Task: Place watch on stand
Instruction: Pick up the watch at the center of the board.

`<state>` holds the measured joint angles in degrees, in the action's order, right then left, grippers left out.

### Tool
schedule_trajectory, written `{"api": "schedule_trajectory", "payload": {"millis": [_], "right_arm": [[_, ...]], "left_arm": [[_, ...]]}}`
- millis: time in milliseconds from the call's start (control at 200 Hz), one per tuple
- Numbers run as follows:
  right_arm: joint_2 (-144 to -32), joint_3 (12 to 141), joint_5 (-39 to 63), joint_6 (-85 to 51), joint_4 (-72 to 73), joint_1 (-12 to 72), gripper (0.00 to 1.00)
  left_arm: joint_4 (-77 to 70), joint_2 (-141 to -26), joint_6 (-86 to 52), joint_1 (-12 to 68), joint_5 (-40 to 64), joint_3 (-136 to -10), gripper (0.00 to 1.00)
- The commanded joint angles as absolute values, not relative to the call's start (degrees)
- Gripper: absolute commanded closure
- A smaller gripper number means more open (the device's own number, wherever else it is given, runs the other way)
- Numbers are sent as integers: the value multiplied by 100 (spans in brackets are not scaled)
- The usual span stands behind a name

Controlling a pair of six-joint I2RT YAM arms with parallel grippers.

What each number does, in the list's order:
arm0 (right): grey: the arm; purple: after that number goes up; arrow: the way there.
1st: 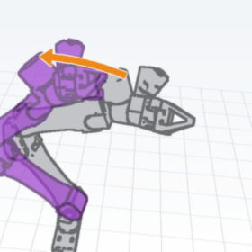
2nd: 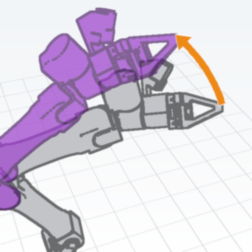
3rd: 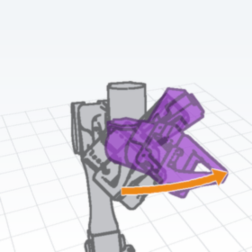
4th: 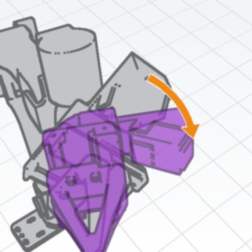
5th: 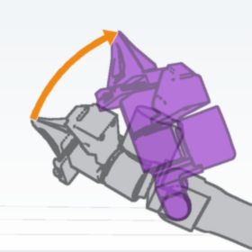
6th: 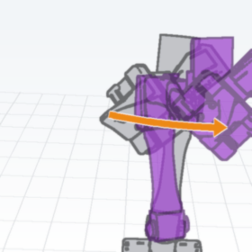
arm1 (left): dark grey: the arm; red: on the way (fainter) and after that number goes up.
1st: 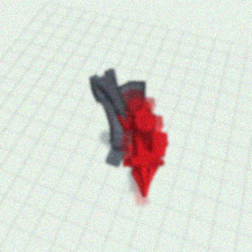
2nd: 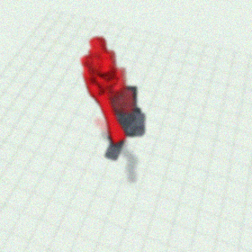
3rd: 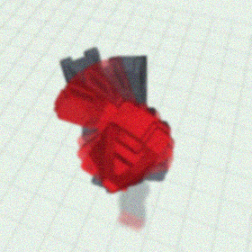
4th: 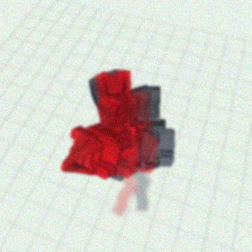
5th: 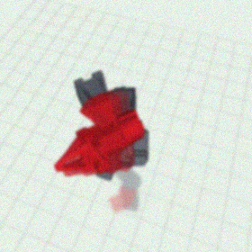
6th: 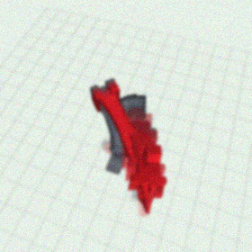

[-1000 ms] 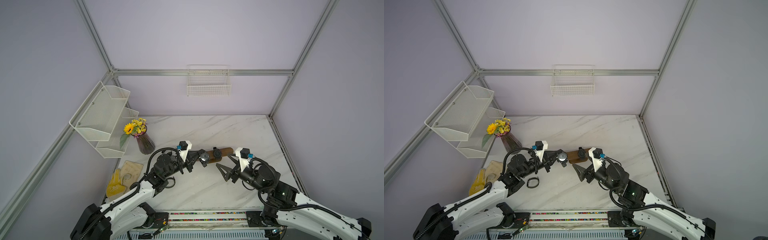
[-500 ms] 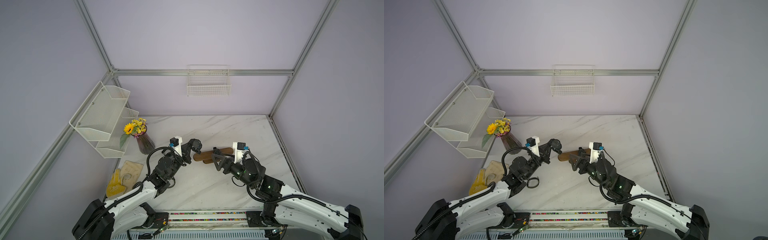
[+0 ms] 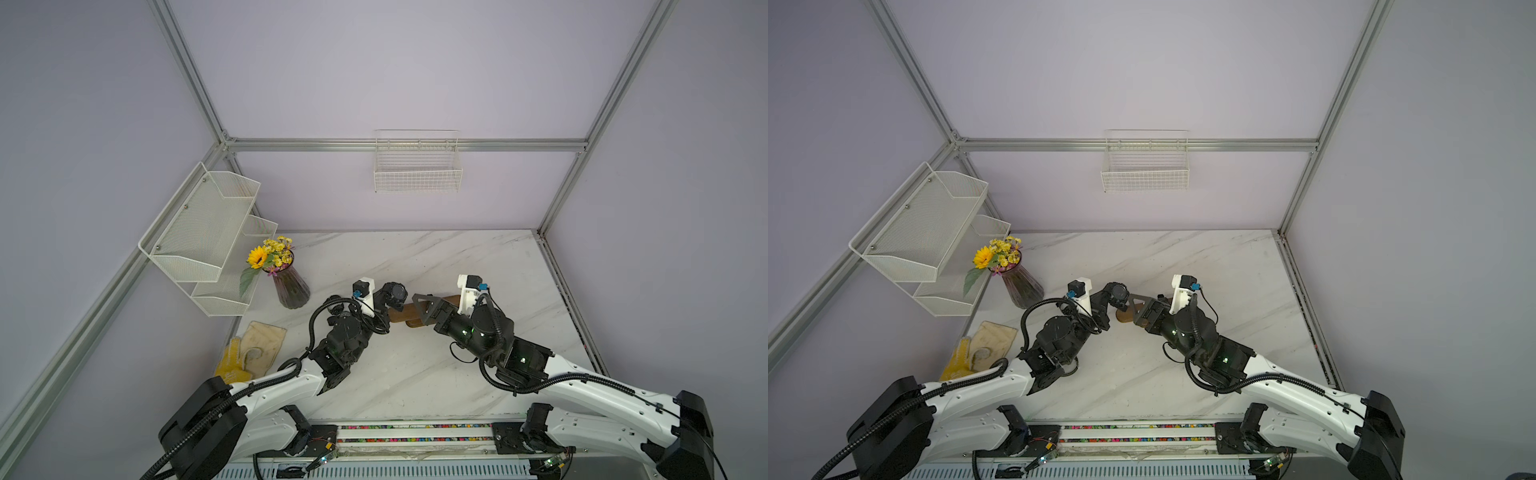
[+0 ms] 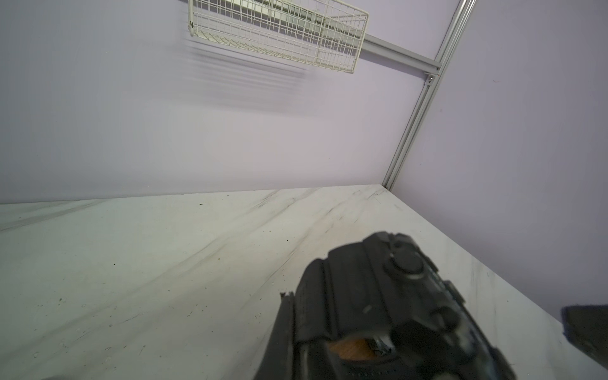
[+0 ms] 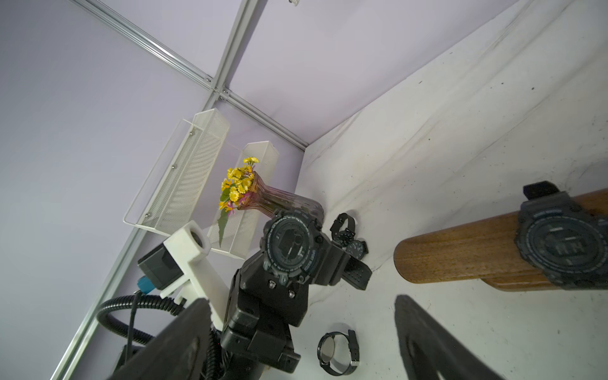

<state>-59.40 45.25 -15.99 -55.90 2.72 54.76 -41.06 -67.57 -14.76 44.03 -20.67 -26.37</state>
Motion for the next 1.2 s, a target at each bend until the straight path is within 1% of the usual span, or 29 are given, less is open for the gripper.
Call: {"api": "schedule_trajectory", "payload": {"millis": [0, 55, 130, 205, 295, 360, 440, 520, 565, 610, 670, 775, 940, 1050, 1195], "right_arm": [[-5897, 4939, -1800, -5541, -396, 5502, 10], [-5783, 4914, -1680, -5320, -333, 5502, 11], [-5679, 4787, -1337, -4025, 71, 5502, 12], [-5643, 4801, -1094, -3028, -161, 5504, 14], [-5520, 4607, -1020, -2154, -327, 5502, 15], [-5403, 4327, -966, -1737, -173, 5506, 16], [-5320, 3992, -933, -1382, 135, 5502, 20], [-5304, 3785, -997, -1322, 469, 5502, 26], [-5318, 3685, -1013, -1345, 765, 5502, 28], [-5355, 3564, -1010, -1382, 1131, 5504, 33], [-5452, 3399, -1148, -1524, 1617, 5502, 35], [-5720, 3202, -1380, -1798, 2347, 5502, 41], [-6242, 2932, -1512, -2369, 3596, 5528, 41], [-6682, 2962, -1611, -2765, 4034, 5619, 42], [-7123, 2992, -1926, -2924, 4549, 5790, 45]], "left_arm": [[-4366, -6718, -1251, 4436, -2021, -2982, 100], [-4289, -6739, -1169, 4426, -1953, -3005, 100], [-4020, -6761, -921, 4395, -1465, -3172, 100], [-3282, -6644, -1085, 4382, -1236, -3470, 100], [-3191, -6454, -1186, 4357, -1111, -3437, 100], [-3434, -6323, -1704, 4286, -1039, -3282, 100], [-3588, -6297, -2237, 4222, -929, -3230, 100], [-3779, -6315, -2701, 4219, -897, -3158, 100], [-3937, -6333, -2974, 4226, -888, -3085, 100], [-4120, -6354, -3140, 4226, -840, -3013, 100], [-4359, -6413, -3409, 4227, -825, -2914, 100], [-4495, -6492, -3932, 4270, -1083, -2810, 100], [-4957, -6736, -4412, 4396, -1515, -2585, 100], [-5114, -6888, -4649, 4451, -1677, -2564, 100], [-5238, -6982, -4717, 4571, -1807, -2553, 100]]}}
